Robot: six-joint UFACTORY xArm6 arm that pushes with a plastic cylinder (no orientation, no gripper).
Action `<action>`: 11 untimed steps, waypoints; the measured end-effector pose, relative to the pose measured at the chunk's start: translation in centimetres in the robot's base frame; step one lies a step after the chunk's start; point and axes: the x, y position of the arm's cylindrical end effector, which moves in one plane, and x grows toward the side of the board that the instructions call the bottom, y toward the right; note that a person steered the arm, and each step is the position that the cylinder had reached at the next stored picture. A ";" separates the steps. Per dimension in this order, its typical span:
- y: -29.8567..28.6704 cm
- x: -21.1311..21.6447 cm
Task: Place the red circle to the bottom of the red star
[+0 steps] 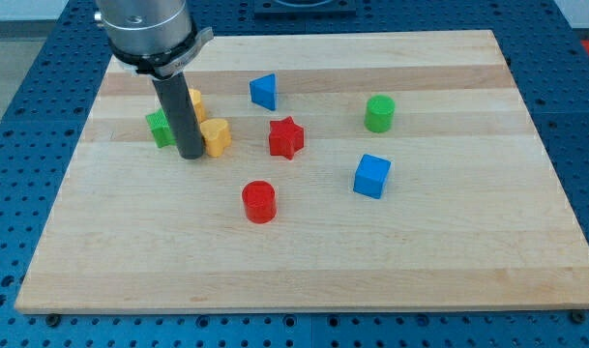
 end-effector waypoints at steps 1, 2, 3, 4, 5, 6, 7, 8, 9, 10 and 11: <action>0.0 -1.8; 0.0 -1.4; 0.0 3.0; 0.3 6.8; 3.2 10.4; 9.8 10.4; 10.3 10.4; 10.3 10.7; 16.5 10.4; 19.2 10.4; 18.9 10.4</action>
